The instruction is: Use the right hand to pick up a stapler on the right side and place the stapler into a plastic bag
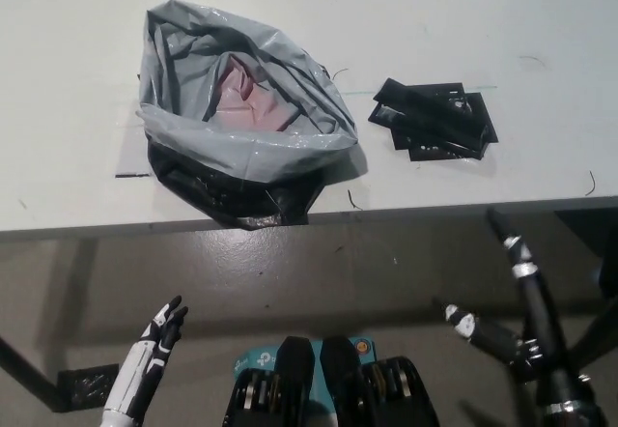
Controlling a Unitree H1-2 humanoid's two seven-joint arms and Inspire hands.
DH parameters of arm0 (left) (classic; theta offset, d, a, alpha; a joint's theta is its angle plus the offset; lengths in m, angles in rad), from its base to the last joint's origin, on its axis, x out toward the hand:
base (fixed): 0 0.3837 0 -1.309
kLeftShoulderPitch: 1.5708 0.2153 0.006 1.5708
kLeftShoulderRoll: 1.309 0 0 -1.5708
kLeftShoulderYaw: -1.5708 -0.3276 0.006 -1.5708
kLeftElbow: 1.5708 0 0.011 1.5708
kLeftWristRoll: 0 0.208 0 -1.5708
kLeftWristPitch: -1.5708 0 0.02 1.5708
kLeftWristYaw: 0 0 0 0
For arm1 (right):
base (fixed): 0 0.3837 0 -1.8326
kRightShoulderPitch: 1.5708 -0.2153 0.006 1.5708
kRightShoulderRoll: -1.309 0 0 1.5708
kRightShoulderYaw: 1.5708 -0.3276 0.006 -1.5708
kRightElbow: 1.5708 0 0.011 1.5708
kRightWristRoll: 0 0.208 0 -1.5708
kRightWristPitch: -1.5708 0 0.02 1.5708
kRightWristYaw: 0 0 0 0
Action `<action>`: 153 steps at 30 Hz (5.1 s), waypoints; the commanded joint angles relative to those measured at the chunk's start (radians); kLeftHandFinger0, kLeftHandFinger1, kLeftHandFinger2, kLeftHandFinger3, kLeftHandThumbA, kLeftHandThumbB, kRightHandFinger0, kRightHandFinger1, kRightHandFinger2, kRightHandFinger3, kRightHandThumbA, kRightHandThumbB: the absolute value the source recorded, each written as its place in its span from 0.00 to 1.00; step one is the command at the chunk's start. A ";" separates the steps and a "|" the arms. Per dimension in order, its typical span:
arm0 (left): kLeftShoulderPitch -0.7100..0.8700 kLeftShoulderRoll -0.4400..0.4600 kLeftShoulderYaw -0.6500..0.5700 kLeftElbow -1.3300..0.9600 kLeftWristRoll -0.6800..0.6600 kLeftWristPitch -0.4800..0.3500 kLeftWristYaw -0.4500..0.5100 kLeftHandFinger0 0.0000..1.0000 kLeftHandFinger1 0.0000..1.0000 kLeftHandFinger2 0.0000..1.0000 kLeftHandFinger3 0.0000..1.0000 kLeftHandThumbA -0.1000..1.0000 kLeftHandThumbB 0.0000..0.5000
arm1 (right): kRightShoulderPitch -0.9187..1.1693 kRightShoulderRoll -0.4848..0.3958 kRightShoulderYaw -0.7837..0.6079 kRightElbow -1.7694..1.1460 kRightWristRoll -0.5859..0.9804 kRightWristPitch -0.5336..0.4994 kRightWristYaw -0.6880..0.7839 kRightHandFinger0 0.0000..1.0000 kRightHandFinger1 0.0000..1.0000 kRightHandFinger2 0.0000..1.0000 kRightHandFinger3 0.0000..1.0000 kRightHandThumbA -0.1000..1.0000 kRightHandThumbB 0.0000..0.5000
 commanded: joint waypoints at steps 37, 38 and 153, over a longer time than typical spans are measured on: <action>-0.014 0.017 0.000 -0.076 0.018 -0.027 -0.007 1.00 1.00 1.00 1.00 1.00 1.00 | -1.282 -0.065 0.201 1.185 -0.091 0.492 0.269 1.00 1.00 1.00 1.00 0.97 0.78; -0.016 0.019 0.001 -0.075 0.014 -0.026 -0.011 1.00 1.00 1.00 1.00 1.00 1.00 | -1.288 -0.053 0.210 1.211 -0.092 0.499 0.270 1.00 1.00 1.00 1.00 1.00 0.80; -0.044 0.028 -0.032 -0.102 0.074 0.001 -0.048 1.00 1.00 1.00 1.00 1.00 0.94 | -1.373 0.234 0.474 1.443 -0.207 0.259 -0.012 1.00 1.00 1.00 1.00 0.52 0.89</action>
